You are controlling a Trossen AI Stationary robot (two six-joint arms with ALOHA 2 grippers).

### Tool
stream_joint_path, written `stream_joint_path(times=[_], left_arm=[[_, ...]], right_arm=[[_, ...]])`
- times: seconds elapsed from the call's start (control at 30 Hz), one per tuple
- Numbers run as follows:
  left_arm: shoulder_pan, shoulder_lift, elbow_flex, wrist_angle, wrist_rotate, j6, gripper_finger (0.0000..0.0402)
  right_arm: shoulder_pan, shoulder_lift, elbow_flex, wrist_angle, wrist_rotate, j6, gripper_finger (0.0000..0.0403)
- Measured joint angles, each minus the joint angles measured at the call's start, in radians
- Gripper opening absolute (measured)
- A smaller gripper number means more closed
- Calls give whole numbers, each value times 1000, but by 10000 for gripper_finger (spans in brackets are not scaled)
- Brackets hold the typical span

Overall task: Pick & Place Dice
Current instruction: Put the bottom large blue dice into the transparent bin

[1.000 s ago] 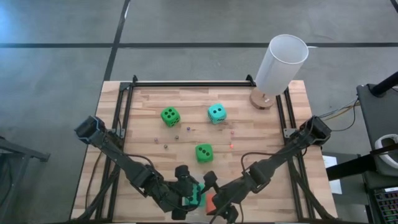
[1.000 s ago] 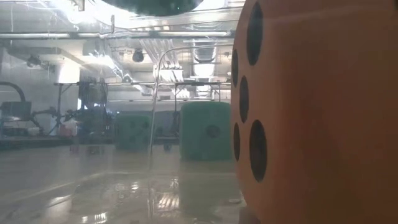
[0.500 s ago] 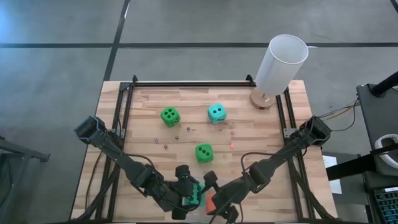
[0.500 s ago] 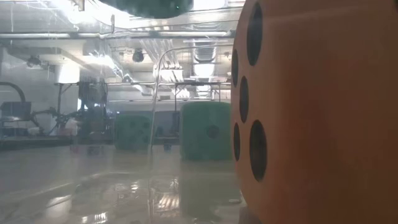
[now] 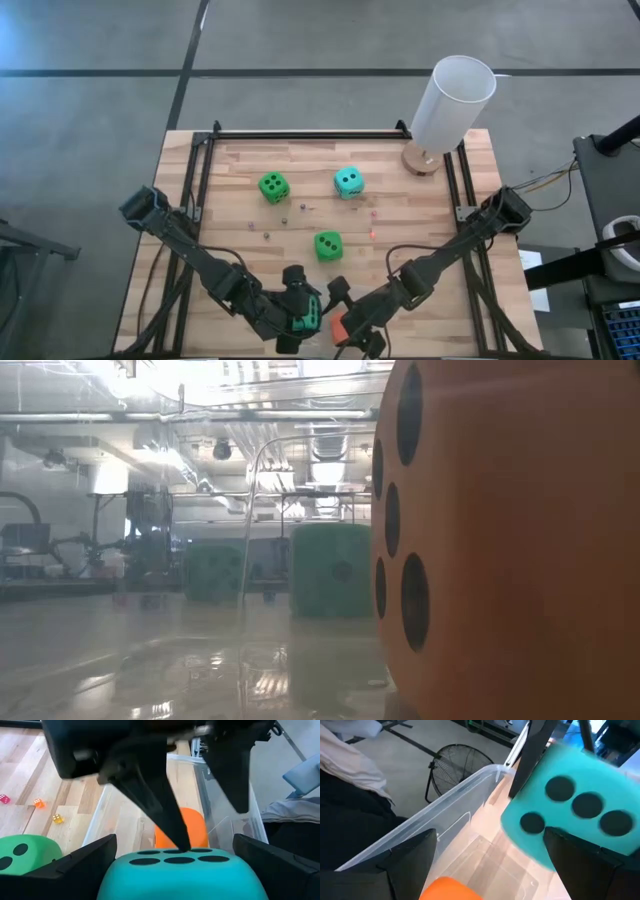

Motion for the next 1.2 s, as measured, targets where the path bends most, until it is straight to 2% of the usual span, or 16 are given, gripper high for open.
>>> stream_joint_path(times=[0.77, 0.93, 1.2], left_arm=[[12, 2, -2, 59, 0, 0, 399], [13, 3, -2, 64, 0, 1, 396], [15, 3, -3, 107, -1, 53, 399]], right_arm=[[0, -22, 16, 53, 3, -91, 366], [0, -22, 16, 61, 34, -99, 366], [-14, -14, 12, 36, 35, -82, 366]])
